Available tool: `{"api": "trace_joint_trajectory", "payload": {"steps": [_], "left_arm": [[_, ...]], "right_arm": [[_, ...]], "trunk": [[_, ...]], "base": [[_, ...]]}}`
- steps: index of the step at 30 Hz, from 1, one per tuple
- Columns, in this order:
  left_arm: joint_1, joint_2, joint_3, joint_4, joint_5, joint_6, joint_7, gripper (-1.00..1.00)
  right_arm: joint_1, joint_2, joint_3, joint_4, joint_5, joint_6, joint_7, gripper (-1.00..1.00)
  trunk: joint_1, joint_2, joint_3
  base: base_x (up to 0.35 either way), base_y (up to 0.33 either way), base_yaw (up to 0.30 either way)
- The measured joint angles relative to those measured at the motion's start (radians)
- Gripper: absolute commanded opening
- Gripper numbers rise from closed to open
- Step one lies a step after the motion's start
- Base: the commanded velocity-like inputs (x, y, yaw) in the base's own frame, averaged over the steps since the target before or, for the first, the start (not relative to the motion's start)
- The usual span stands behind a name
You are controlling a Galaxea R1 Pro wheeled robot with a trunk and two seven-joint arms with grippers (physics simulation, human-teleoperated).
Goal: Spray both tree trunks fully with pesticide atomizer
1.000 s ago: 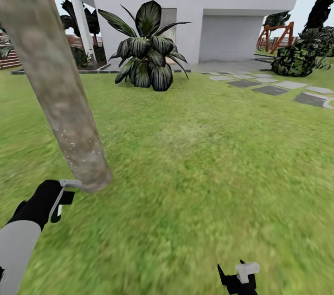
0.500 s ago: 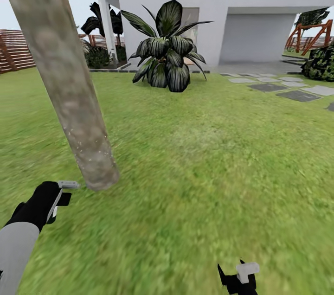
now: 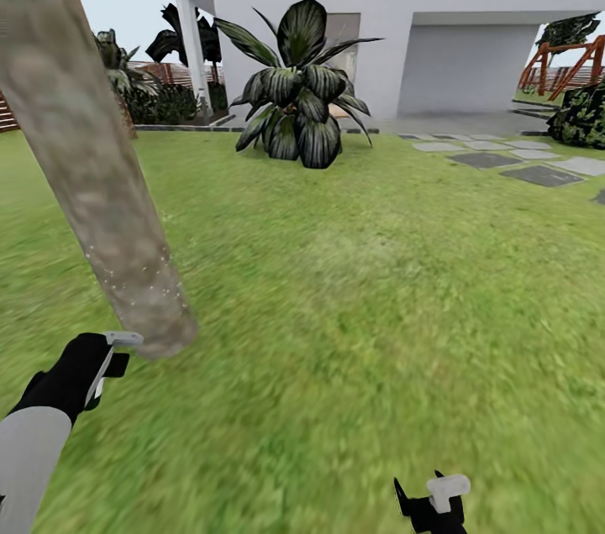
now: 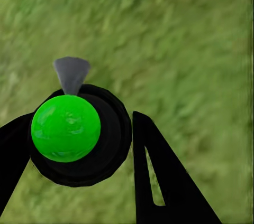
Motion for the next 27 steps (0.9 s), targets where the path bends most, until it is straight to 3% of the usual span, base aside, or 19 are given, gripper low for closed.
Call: {"api": "trace_joint_trajectory", "payload": {"steps": [7,12,16,27], "left_arm": [[0.000,0.002,0.000,0.010,0.000,0.000,0.000,-1.00],[0.001,0.002,0.001,0.062,0.002,-0.002,0.001,-1.00],[0.009,0.000,0.001,0.101,0.002,-0.092,0.012,-1.00],[0.011,-0.006,0.001,0.104,0.010,-0.115,0.019,-1.00]], "right_arm": [[0.000,0.000,0.001,0.000,0.000,0.000,0.000,1.00],[0.000,0.000,0.001,0.000,0.000,0.000,0.000,1.00],[0.000,0.000,0.001,0.000,0.000,0.000,0.000,1.00],[0.001,0.000,0.001,0.000,0.000,0.000,0.000,1.00]], "trunk": [[0.000,0.000,0.000],[0.000,0.000,0.000],[0.000,0.000,0.000],[0.000,0.000,0.000]], "base": [[0.133,-0.239,0.228],[0.019,-0.268,0.277],[0.181,-0.217,0.262],[0.199,-0.209,0.024]]}}
